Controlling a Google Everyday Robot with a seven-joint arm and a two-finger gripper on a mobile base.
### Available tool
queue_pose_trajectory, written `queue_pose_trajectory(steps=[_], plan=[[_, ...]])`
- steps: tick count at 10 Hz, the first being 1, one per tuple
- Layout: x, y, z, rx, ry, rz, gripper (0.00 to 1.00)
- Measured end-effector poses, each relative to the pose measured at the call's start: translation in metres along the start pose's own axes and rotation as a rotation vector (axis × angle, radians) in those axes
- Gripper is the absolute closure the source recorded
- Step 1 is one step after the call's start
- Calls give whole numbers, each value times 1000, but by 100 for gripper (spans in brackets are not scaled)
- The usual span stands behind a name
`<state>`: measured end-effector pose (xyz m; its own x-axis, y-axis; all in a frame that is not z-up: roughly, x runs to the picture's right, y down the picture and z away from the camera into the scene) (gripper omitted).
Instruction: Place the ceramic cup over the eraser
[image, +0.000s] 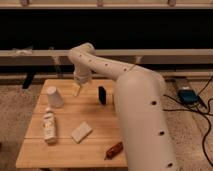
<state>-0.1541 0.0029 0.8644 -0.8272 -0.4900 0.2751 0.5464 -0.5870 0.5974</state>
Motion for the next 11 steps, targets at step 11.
queue_pose_trajectory(steps=[11], plan=[[96,-68,13,0,40,-227,20]])
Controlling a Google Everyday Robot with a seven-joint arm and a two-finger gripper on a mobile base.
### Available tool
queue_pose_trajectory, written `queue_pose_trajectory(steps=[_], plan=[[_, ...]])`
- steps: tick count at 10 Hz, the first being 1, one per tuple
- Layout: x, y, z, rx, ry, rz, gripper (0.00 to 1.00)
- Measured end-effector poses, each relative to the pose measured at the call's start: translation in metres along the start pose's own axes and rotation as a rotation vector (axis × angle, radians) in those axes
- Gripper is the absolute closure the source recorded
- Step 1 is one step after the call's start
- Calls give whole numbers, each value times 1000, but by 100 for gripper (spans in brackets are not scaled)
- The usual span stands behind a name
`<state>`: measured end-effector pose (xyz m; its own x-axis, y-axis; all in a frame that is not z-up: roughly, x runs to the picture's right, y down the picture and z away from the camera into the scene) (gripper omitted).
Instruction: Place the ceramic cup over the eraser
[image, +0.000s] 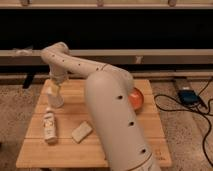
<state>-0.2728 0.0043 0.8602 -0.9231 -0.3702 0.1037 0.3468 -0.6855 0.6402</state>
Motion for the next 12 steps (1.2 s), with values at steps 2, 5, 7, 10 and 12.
queue_pose_trajectory(steps=[2,5,7,10,12], plan=[[6,-2,6,-3,12,14,20],[14,-6,13,1,18,18,20],[22,-11,16,6,19,11,20],[29,-14,19,11,19,2,20],[34,-17,22,13,15,-9,20]])
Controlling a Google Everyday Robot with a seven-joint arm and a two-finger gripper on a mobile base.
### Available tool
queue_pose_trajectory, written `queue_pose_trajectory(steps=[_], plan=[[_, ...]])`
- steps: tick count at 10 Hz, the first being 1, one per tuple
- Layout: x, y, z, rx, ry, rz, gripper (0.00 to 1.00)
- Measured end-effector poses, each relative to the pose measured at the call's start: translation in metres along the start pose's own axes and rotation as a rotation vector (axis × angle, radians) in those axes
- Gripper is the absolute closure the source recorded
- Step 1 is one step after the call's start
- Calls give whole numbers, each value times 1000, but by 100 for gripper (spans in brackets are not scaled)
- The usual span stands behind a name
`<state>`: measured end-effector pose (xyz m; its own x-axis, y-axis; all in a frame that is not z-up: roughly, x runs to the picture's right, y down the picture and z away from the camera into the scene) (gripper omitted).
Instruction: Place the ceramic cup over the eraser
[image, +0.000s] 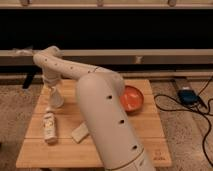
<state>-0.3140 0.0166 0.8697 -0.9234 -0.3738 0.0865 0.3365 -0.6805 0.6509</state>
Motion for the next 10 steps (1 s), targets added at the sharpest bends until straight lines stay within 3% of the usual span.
queue_pose_trajectory(steps=[7,10], plan=[[8,0,16,-32,14,-14,20],[12,1,20,-66,23,-25,20]])
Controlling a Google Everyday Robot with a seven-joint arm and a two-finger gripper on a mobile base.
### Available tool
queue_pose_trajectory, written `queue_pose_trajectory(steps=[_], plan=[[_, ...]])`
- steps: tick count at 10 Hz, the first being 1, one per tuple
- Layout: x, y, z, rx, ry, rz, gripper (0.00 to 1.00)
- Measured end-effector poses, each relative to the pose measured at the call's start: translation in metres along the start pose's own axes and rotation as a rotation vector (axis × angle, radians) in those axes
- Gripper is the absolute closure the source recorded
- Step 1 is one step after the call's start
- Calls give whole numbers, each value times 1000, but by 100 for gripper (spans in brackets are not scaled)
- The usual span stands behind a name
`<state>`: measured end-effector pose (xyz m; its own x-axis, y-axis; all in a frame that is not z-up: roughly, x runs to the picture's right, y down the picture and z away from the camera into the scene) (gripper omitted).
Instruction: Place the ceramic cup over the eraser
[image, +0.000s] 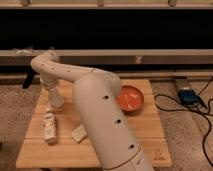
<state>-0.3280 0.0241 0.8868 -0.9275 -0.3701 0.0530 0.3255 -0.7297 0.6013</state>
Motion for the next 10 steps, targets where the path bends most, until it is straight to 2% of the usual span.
queue_pose_trajectory(steps=[2,3,5,9,10], plan=[[1,2,3,-32,-2,-10,22],[2,3,4,-43,-7,-15,28],[3,8,3,-69,-17,-24,48],[-2,12,-3,-91,-55,-43,91],[-3,13,-5,-94,-58,-49,97]])
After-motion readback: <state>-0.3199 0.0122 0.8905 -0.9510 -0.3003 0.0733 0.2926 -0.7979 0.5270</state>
